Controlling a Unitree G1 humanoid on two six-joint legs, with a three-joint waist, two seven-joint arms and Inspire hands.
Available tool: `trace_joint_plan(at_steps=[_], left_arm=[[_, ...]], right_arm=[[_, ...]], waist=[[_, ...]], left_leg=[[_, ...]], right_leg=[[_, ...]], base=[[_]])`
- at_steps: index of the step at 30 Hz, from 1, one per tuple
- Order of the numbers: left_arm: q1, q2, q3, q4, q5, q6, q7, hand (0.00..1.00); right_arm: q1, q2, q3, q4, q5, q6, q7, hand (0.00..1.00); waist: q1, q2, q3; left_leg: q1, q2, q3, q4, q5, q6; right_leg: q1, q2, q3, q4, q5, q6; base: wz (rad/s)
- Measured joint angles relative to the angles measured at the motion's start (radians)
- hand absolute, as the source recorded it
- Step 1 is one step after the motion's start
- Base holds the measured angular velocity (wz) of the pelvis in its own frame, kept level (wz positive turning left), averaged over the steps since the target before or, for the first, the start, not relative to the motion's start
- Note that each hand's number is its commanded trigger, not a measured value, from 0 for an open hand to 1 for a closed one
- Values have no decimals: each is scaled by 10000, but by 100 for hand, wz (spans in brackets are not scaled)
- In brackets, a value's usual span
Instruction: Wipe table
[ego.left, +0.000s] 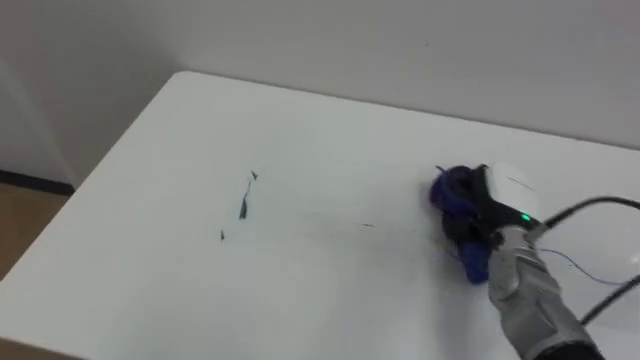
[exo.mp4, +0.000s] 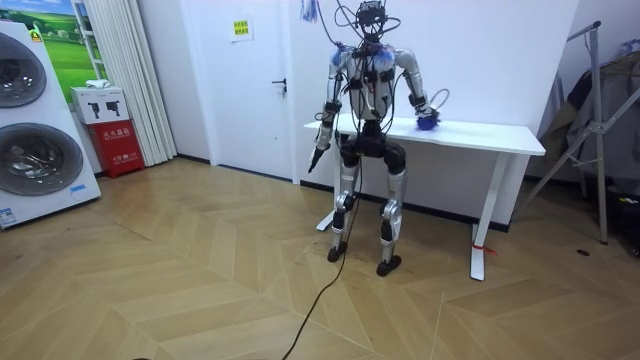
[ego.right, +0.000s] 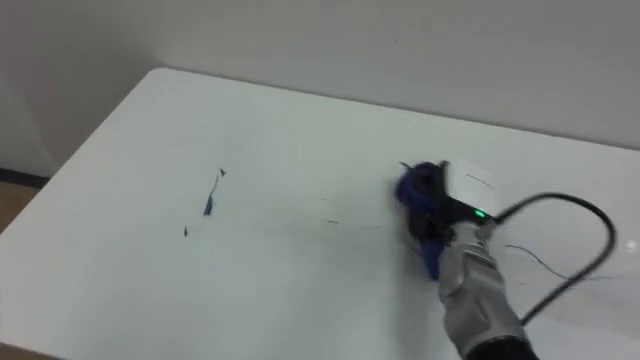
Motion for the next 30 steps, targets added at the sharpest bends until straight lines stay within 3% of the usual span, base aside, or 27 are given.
trace_joint_plan(at_steps=[2, 5, 8, 10, 12, 15, 16, 17, 19, 20, 22, 25, 29, 30], left_arm=[[92, 13, -9, 1, -2, 60, -2, 0], [710, 21, -10, -11, 2, 299, -3, 0], [1249, 18, 177, -9, -83, 407, -5, 0], [1317, 38, 520, 69, 185, 397, -13, 0], [1284, 76, 1130, 72, 530, 320, 19, 0], [1236, 227, 2006, 81, 756, 58, 244, 0], [1203, 260, 2072, 66, 755, 9, 302, 0], [1223, 299, 2120, -36, 756, -43, 371, 0], [1220, 349, 2133, -233, 768, -131, 378, 0], [1188, 379, 2133, -313, 799, -218, 378, 0], [1022, 382, 2035, -331, 918, -355, 380, 0], [1020, 357, 1590, -329, 882, -404, 394, 0], [913, 167, 467, -209, 481, -238, 543, 0], [761, 49, 331, -41, 482, -176, 542, 0]], right_arm=[[-254, 270, 223, -13, 0, -43, 202, 100], [-16, 341, 113, 55, 113, -369, 110, 100], [870, 297, -323, 306, 351, -1428, -852, 100], [2019, 229, -1195, 222, 370, -2194, -2038, 100], [3084, 44, -1883, -156, 583, -2497, -2970, 100], [4416, -373, -3155, -200, 892, -2903, -4240, 100], [4627, -493, -3354, -124, 970, -2971, -4463, 100], [4924, -753, -3689, 134, 1173, -3103, -4774, 100], [5157, -1007, -4241, 663, 1618, -3267, -5070, 100], [5215, -1125, -4563, 1015, 2060, -3292, -5117, 100], [5295, -1451, -4756, 1438, 2466, -3297, -5142, 100], [5239, -1514, -4658, 1520, 2525, -3187, -5022, 100], [4507, -1250, -4163, 1016, 2699, -1813, -4627, 100], [4201, -1152, -4008, 762, 2512, -1273, -4234, 100]], waist=[[249, -54, 44], [164, -48, 95], [-554, -3, 119], [-1100, 16, 102], [-1597, 32, 78], [-2070, 25, 56], [-2109, 17, 24], [-2330, 10, -65], [-2518, 3, -94], [-2607, -21, -140], [-2655, -44, -156], [-2557, -35, -176], [-2201, 91, -142], [-2027, 168, -148]], left_leg=[[-46, -12, -86, -6, -2, 5], [-37, -36, -370, 27, -12, 34], [140, -102, -457, 18, -19, 47], [272, -265, -374, 13, -16, 52], [300, -348, -209, 16, -2, 75], [306, -377, 94, 39, -46, 152], [323, -375, 155, 42, -65, 182], [333, -375, 209, 49, -103, 235], [434, -380, 257, 43, -139, 259], [456, -378, 257, 69, -163, 260], [447, -359, 245, 154, -204, 262], [464, -343, 256, 193, -216, 260], [575, -231, 516, 209, -215, 234], [627, -155, 674, 192, -221, 204]], right_leg=[[22, -22, -92, -37, -9, 14], [174, -60, -405, -102, -7, 19], [589, -115, -578, -415, -63, 108], [890, -273, -564, -552, -205, 325], [984, -372, -527, -542, -270, 415], [977, -415, -345, -547, -272, 419], [966, -414, -278, -548, -273, 421], [955, -422, -239, -522, -276, 427], [1031, -428, -178, -515, -280, 438], [1047, -428, -164, -486, -283, 442], [1045, -428, -172, -351, -283, 442], [1061, -428, -175, -295, -275, 433], [1016, -340, -157, -184, -157, 315], [949, -271, -88, -168, -83, 269]], base=[[16], [28], [41], [30], [10], [-13], [-17], [-16], [-8], [0], [0], [0], [-25], [-53]])
